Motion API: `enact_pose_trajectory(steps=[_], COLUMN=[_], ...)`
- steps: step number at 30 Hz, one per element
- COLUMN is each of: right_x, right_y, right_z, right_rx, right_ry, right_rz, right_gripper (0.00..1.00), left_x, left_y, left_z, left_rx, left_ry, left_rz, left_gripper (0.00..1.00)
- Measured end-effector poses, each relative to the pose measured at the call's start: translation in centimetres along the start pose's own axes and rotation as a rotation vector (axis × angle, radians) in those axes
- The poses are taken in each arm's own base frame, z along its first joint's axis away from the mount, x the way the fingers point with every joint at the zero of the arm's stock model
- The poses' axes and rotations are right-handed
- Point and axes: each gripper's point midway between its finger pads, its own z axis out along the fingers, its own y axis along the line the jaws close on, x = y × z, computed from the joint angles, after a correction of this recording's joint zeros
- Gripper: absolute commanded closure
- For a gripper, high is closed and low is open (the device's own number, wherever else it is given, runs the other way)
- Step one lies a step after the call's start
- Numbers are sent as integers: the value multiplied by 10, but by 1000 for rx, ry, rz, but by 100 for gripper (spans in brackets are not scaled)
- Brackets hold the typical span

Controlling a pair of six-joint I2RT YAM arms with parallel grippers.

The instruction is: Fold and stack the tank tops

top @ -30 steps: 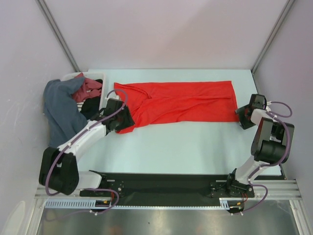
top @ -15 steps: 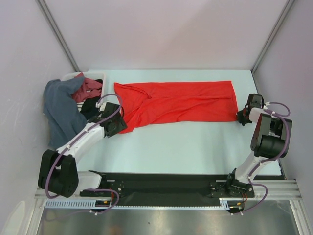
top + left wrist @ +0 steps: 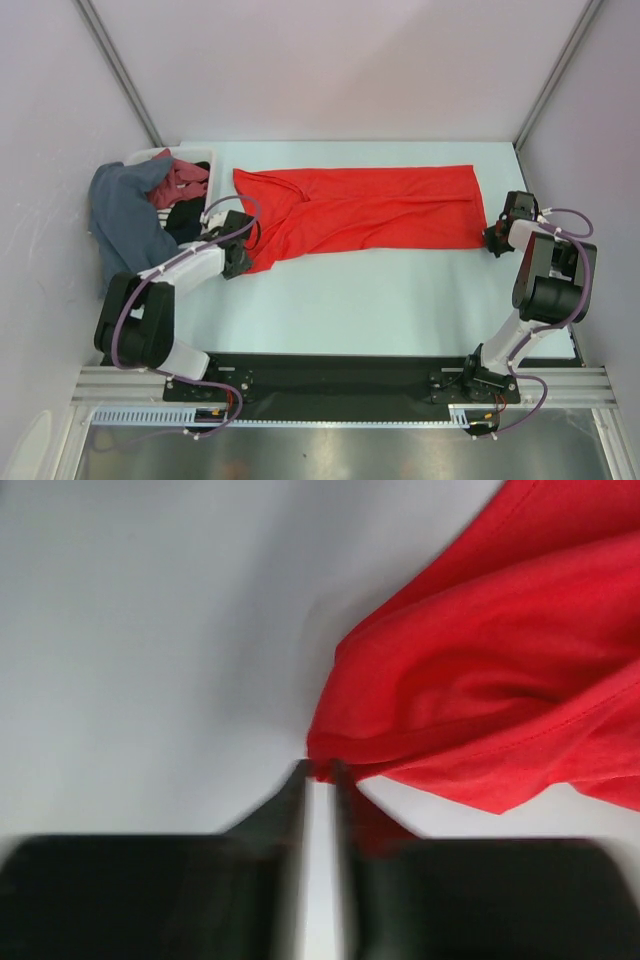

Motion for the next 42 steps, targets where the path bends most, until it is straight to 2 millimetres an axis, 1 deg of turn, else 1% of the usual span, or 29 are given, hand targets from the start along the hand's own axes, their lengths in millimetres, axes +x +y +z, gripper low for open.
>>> enact_pose_trajectory(steps=[1, 5, 7, 9, 14, 18, 20, 22, 24, 25, 26, 28, 29, 30, 31, 34, 36, 38, 42], right_x=[0, 0, -1, -1, -2, -3, -4, -3, -3, -3, -3, -3, -3, -3, -3, -3, -3, -3, -2], right_y=[-1, -4, -6, -9, -12, -13, -13, -15, -17, -18, -18, -18, -18, -18, -18, -19, -19, -19, -20], right_z=[0, -2, -3, -4, -6, -8, -10, -12, -14, -14, -15, -16, -16, -16, -16, -16, -16, -16, -16], right_rx=[3, 20, 29, 38, 52, 51, 51, 52, 55, 57, 58, 58, 59, 59, 60, 61, 62, 62, 64], right_ry=[0, -4, -7, -8, -16, -21, -25, -27, -27, -28, -28, -32, -32, -32, -31, -29, -29, -28, -27], right_rz=[-1, -3, -3, -4, -5, -4, -3, -2, -2, -2, -3, -3, -3, -2, -3, -3, -3, -4, -4], right_gripper=[100, 100, 100, 100, 100, 100, 100, 100, 100, 100, 100, 100, 100, 100, 100, 100, 100, 100, 100], left_x=[0, -5, -12, -24, -61, -90, -106, -119, -125, -126, -125, -120, -117, -110, -94, -68, -58, -55, -50], left_y=[1, 7, 11, 13, 9, -2, -11, -19, -22, -22, -21, -22, -23, -22, -16, -12, -12, -17, -22], left_z=[2, 5, 5, 4, -3, -11, -10, -3, 5, 8, 10, 10, 10, 9, 6, -3, -11, -15, -15], left_rx=[-8, -28, -37, -37, 8, 35, 37, 30, 19, 16, 16, 36, 58, 75, 88, 144, 166, 188, 195], left_ry=[-3, -10, -12, -16, -44, -76, -85, -80, -69, -61, -53, -34, -36, -32, -8, 9, 14, 10, 15], left_rz=[-4, -16, -41, -74, -168, -194, -200, -203, -206, -206, -204, -189, -186, -180, -174, -144, -132, -118, -103], left_gripper=[100, 100, 100, 100, 100, 100, 100, 100, 100, 99, 88, 75, 62, 48, 45, 44, 44, 45, 46])
